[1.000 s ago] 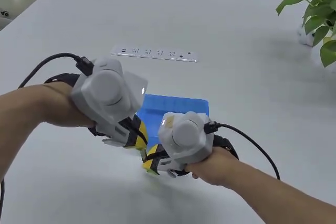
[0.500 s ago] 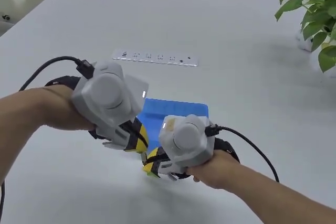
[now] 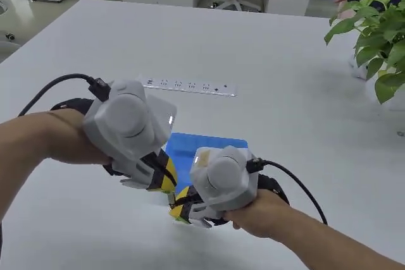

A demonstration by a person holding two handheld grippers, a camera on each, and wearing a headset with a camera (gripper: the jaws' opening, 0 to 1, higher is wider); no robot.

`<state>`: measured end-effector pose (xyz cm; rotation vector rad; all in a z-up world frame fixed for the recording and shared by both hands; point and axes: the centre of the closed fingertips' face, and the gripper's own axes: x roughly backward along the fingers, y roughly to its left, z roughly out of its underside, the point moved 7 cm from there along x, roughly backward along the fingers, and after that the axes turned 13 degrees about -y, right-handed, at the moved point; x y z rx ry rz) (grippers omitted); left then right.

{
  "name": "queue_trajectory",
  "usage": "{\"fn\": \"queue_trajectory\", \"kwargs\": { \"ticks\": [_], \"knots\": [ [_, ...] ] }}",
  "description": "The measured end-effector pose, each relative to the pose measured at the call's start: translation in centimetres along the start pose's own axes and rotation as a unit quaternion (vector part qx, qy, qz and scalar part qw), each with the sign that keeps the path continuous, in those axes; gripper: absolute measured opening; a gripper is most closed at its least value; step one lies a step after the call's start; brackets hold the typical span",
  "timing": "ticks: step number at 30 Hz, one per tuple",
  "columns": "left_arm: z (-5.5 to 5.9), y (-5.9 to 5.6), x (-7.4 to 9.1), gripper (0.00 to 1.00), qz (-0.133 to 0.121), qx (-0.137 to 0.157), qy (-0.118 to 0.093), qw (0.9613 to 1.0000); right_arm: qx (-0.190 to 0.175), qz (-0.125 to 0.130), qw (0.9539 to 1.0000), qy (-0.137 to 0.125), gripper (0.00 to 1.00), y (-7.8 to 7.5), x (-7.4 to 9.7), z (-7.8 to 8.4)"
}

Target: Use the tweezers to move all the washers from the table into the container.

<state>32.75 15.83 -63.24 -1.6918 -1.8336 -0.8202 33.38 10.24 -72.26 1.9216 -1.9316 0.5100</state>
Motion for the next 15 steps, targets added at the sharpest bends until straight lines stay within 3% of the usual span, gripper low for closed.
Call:
{"fn": "queue_trajectory", "kwargs": {
  "ticks": [15],
  "knots": [
    [-2.1,0.2,1.2,0.05,-0.009,-0.021,0.001,0.9997,0.01,0.016,0.9998,-0.005,0.08,-0.2,1.7,-1.7]
  ]
}}
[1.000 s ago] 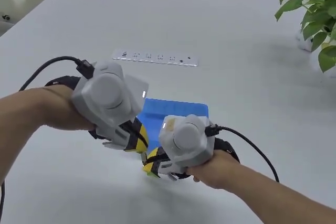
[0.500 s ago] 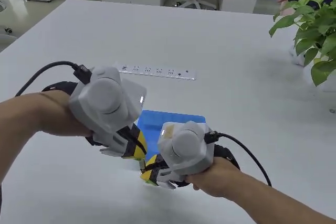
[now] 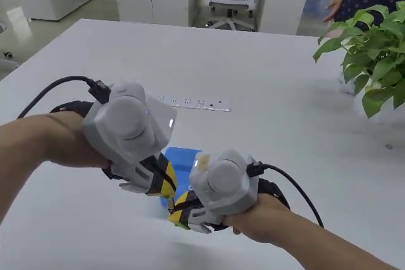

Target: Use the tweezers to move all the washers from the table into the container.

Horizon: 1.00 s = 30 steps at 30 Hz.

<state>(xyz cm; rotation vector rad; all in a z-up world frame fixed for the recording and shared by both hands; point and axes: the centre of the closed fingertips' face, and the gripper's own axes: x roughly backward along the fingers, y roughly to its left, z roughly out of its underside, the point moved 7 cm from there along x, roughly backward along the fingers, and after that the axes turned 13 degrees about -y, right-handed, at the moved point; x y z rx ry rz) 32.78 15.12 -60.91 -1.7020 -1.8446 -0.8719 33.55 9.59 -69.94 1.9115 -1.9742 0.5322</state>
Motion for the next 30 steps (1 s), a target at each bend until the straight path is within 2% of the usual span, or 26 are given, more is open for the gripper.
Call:
{"fn": "queue_trajectory", "kwargs": {
  "ticks": [12,30],
  "knots": [
    [-1.8,1.0,0.9,0.05,-0.009,-0.018,-0.006,0.9998,0.013,0.018,0.9997,-0.007,0.08,-1.1,1.5,-1.4],
    [-2.9,3.3,0.9,0.05,-0.014,-0.039,-0.012,0.9991,0.019,0.036,0.9991,-0.011,0.08,-3.7,2.4,-2.0]
  ]
}}
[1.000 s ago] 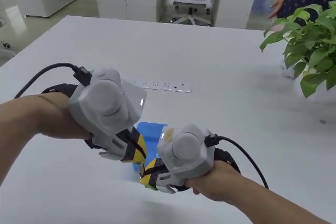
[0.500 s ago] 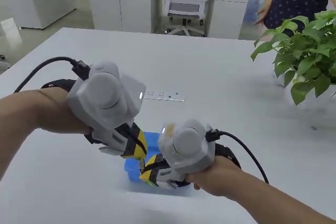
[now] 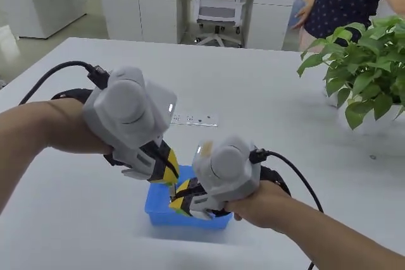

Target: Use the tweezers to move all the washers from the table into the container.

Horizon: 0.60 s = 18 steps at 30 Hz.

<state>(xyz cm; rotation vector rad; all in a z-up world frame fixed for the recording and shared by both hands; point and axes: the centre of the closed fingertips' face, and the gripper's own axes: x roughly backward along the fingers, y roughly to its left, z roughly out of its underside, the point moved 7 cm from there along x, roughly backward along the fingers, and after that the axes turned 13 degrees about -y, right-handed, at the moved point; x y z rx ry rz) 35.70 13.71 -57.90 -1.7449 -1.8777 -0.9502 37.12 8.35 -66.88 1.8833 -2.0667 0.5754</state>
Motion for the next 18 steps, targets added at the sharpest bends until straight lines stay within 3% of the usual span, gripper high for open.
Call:
{"fn": "queue_trajectory", "kwargs": {
  "ticks": [18],
  "knots": [
    [1.1,1.9,-1.3,0.05,0.011,0.002,0.0,0.9999,-0.013,0.0,0.9999,0.001,0.08,-2.0,-0.7,1.4]
  ]
}}
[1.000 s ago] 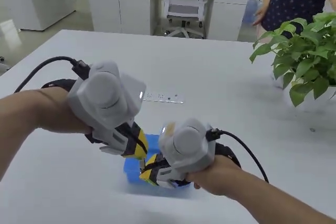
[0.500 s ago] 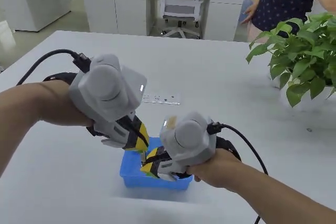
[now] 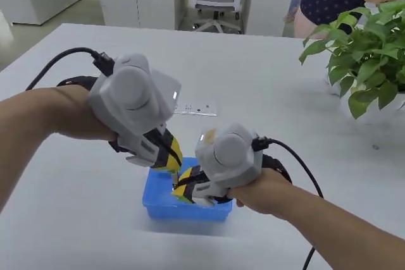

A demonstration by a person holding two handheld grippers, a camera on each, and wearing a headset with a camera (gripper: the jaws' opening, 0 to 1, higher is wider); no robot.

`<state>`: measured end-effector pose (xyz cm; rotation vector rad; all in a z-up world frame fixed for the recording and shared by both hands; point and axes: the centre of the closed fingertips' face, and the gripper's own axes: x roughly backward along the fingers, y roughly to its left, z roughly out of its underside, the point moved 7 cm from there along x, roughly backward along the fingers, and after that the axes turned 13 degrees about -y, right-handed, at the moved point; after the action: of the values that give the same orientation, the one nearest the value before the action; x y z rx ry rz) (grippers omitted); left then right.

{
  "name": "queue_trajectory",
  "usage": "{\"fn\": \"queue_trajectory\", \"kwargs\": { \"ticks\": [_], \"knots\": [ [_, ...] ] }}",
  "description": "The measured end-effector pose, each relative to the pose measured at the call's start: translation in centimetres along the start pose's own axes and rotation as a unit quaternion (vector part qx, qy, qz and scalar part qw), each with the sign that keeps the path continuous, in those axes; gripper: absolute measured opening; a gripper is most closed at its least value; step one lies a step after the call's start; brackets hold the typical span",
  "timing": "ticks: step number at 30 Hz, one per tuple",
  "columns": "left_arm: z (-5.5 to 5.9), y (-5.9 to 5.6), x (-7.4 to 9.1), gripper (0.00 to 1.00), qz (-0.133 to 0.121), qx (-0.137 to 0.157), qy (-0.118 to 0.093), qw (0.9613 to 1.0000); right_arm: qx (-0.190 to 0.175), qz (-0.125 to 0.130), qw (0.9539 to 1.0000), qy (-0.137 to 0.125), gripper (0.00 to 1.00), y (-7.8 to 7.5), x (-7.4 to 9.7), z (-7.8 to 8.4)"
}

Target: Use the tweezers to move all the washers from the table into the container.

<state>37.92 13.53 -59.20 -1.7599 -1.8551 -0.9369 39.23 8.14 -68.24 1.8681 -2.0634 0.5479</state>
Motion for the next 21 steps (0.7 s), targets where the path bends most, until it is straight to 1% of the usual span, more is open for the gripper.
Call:
{"fn": "queue_trajectory", "kwargs": {
  "ticks": [14,21],
  "knots": [
    [1.7,1.4,-1.1,0.05,0.01,0.008,0.001,0.9999,-0.014,-0.005,0.9999,0.003,0.08,-1.3,-1.3,1.3],
    [2.4,1.6,-1.7,0.05,0.014,0.012,0.003,0.9998,-0.021,-0.01,0.9997,0.007,0.08,-1.6,-1.8,2.1]
  ]
}}
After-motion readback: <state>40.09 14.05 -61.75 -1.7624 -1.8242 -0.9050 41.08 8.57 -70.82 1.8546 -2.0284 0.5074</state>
